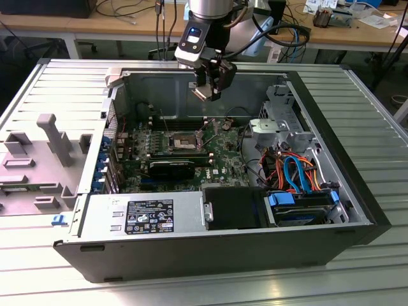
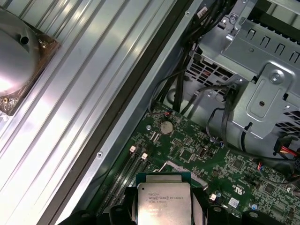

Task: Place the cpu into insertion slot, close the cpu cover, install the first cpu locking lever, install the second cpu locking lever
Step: 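Place the cpu into insertion slot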

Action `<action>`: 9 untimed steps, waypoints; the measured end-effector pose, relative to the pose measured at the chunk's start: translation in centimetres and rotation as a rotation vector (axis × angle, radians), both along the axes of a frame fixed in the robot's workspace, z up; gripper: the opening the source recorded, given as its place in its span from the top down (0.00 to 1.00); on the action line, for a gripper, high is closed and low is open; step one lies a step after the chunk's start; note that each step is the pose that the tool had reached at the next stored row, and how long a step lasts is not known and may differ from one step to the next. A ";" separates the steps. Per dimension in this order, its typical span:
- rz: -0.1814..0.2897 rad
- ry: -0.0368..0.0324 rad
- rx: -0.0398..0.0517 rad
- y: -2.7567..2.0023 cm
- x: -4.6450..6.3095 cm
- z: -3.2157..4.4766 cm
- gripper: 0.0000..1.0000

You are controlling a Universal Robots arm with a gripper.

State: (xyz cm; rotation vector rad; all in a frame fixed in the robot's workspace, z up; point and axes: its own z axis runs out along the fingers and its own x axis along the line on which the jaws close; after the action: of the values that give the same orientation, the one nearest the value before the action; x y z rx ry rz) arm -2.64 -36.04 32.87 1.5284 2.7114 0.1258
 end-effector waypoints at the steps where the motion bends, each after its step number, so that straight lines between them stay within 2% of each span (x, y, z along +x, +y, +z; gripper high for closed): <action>1: -0.002 0.0000 0.0000 0.00 0.0 0.00 0.45; 9: -0.013 0.0000 -0.0002 0.00 0.0 0.00 0.45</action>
State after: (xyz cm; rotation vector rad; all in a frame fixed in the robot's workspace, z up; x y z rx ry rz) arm -2.64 -36.04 32.87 1.5453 2.7011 0.1252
